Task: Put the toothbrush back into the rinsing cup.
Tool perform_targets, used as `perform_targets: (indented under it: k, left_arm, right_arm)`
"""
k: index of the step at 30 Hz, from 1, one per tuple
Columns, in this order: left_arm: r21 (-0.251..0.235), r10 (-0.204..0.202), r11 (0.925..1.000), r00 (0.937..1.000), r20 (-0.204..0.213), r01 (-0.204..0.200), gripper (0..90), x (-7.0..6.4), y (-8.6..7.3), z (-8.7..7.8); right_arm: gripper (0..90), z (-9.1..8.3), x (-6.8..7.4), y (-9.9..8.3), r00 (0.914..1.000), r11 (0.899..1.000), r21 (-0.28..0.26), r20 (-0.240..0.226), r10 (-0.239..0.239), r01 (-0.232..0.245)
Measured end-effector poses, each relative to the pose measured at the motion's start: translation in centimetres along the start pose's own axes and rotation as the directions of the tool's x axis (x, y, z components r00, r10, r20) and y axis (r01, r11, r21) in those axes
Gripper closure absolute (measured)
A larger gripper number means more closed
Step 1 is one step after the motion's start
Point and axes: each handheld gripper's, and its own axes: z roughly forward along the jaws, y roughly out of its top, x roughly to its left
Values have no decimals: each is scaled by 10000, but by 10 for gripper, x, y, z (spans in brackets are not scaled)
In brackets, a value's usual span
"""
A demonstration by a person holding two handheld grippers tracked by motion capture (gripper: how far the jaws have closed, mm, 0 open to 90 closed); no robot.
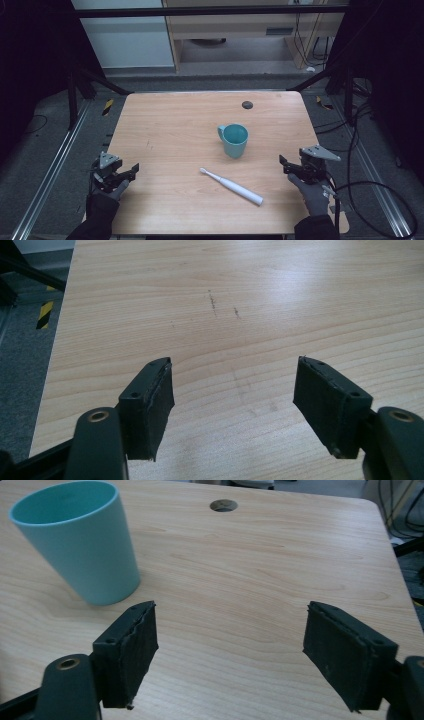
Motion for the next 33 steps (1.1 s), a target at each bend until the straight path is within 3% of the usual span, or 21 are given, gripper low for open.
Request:
perform_targets:
  k: [10,13,23,33]
  left_arm:
    - [64,69,10000,9999,141,-70,335,1,-1,0]
    - [86,79,9999,9998,155,-81,336,0,-2,1]
    - [215,197,9996,9997,120,-200,342,-1,-3,2]
    - [324,197,9993,9998,97,-200,335,-1,-5,4]
  right_arm:
    - [299,-5,20,11,9961,9954,527,-412,-775,796]
    - [329,-9,33,20,9917,9916,598,-660,-1106,1146]
    - [361,-10,53,36,9779,9745,1355,-1339,-1606,1786]
    - [368,-5,73,51,9563,9458,2003,-1963,-2168,2555]
